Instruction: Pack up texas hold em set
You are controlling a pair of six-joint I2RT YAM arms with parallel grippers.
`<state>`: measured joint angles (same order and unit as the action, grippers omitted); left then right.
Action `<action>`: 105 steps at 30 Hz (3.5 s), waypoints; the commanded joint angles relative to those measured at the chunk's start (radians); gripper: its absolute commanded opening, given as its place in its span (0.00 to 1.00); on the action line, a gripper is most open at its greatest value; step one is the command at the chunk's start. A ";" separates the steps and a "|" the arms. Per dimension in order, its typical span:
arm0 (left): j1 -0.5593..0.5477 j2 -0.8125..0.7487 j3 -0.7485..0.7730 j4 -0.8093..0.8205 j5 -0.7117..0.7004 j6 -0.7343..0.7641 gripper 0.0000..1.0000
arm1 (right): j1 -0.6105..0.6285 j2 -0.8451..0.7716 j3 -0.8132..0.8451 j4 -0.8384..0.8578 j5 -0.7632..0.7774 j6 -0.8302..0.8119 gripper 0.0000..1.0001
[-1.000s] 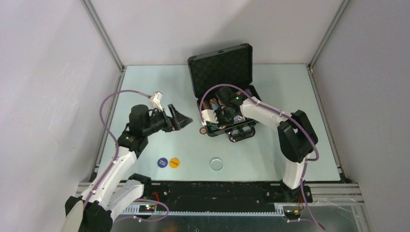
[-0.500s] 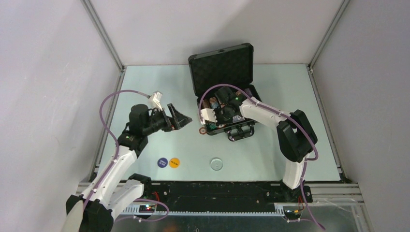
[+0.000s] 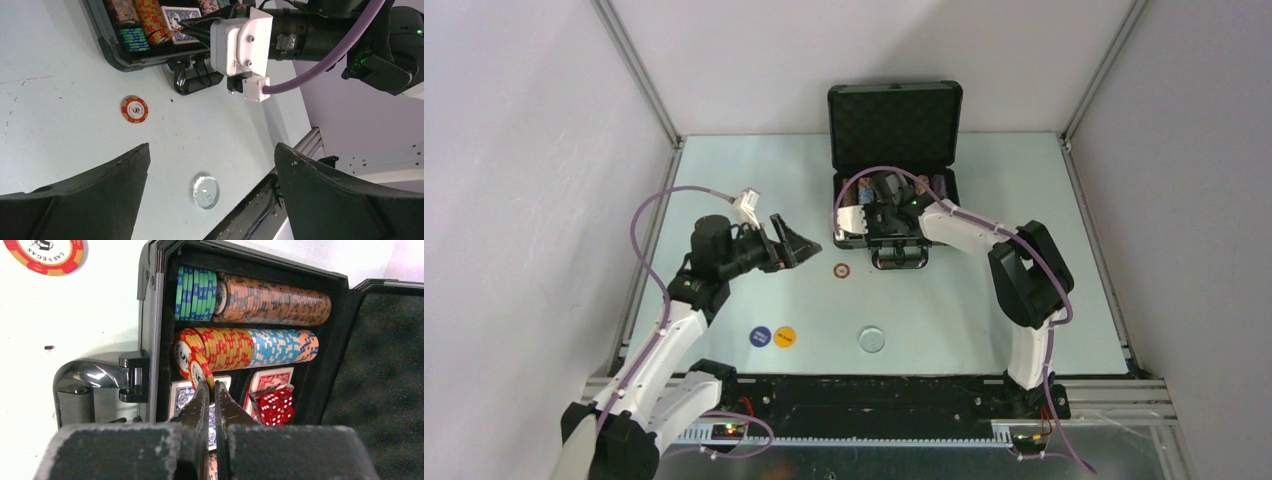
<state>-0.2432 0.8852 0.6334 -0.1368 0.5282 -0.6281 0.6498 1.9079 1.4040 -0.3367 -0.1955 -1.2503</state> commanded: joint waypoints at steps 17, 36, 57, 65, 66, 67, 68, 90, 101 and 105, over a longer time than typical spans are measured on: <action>0.014 0.013 -0.011 0.049 0.030 -0.011 0.98 | -0.026 -0.007 0.009 -0.020 -0.017 0.032 0.00; 0.018 0.014 -0.015 0.053 0.034 -0.012 0.98 | 0.005 0.069 0.009 0.136 0.036 0.109 0.00; 0.020 0.017 -0.017 0.054 0.039 -0.013 0.98 | -0.015 -0.004 0.009 0.131 -0.050 0.173 0.38; 0.021 0.020 -0.017 0.053 0.041 -0.015 0.98 | -0.026 -0.048 0.009 0.105 -0.146 0.213 0.38; 0.020 0.020 -0.017 0.054 0.041 -0.015 0.98 | -0.030 -0.052 0.009 0.104 -0.152 0.221 0.38; 0.020 0.020 -0.017 0.055 0.042 -0.015 0.98 | -0.031 -0.059 0.010 0.102 -0.166 0.223 0.38; 0.020 0.021 -0.017 0.055 0.041 -0.015 0.98 | -0.034 -0.061 0.009 0.100 -0.173 0.230 0.38; 0.021 0.051 -0.043 -0.003 -0.104 -0.102 0.98 | 0.168 -0.322 -0.201 0.274 0.093 1.271 0.44; 0.082 -0.054 -0.023 -0.124 -0.105 -0.043 0.98 | 0.289 -0.232 -0.179 0.141 0.418 1.702 0.75; 0.106 -0.056 -0.026 -0.126 -0.074 -0.042 0.98 | 0.272 -0.218 -0.178 0.165 0.361 1.758 0.99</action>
<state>-0.1619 0.8417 0.5827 -0.2493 0.4236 -0.6975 0.9276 1.6806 1.2079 -0.1814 0.1417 0.3969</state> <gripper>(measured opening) 0.985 0.949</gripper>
